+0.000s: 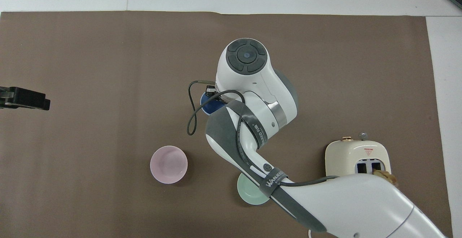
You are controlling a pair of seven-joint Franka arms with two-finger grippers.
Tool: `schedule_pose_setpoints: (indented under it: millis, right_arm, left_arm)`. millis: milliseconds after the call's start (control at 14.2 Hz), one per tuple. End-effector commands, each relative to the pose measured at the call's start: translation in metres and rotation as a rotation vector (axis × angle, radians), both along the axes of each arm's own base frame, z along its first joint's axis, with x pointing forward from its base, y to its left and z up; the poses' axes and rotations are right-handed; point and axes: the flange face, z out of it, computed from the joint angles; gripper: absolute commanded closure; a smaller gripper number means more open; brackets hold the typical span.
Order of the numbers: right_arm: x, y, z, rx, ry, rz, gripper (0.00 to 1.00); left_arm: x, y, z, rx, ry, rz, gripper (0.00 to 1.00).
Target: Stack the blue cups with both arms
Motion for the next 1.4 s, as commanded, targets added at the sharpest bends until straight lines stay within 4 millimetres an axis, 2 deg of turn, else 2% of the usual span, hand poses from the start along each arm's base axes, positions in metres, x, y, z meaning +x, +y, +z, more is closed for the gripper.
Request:
schedule_pose_setpoints:
  millis: [0, 70, 140, 281, 421, 561, 702, 912, 1193, 1333]
  right_arm:
    - [-0.002, 0.002, 0.003, -0.029, 0.008, -0.013, 0.80]
    - [0.000, -0.004, 0.008, -0.034, 0.010, -0.020, 0.53]
    - [0.001, -0.010, 0.014, -0.039, 0.010, -0.026, 0.01]
    - [-0.001, -0.019, 0.039, -0.044, -0.002, -0.028, 0.00]
    - [-0.001, -0.034, 0.051, -0.057, 0.012, -0.044, 0.00]
    - [-0.004, -0.046, 0.076, -0.059, -0.001, -0.046, 0.00]
    - [-0.005, -0.072, 0.097, -0.084, 0.011, -0.014, 0.00]
    - [0.000, -0.134, 0.131, -0.119, 0.014, 0.111, 0.00]
    - [0.011, -0.231, 0.173, -0.163, -0.027, 0.338, 0.00]
    - [0.010, -0.262, 0.184, -0.192, -0.024, 0.413, 0.00]
  left_arm:
    - [-0.001, 0.003, 0.006, -0.011, 0.010, 0.008, 0.00]
    - [-0.001, 0.003, 0.006, -0.011, 0.010, 0.008, 0.00]
    - [-0.001, 0.003, 0.006, -0.011, 0.010, 0.008, 0.00]
    - [-0.001, 0.003, 0.006, -0.011, 0.009, 0.008, 0.00]
    - [-0.001, 0.003, 0.006, -0.011, 0.009, 0.008, 0.00]
    - [-0.001, 0.003, 0.006, -0.011, 0.010, 0.008, 0.00]
    - [-0.001, 0.003, 0.006, -0.011, 0.009, 0.008, 0.00]
    - [-0.001, 0.003, 0.006, -0.011, 0.009, 0.008, 0.00]
    - [-0.001, 0.003, 0.006, -0.011, 0.009, 0.008, 0.00]
    - [-0.001, 0.003, 0.006, -0.011, 0.009, 0.008, 0.00]
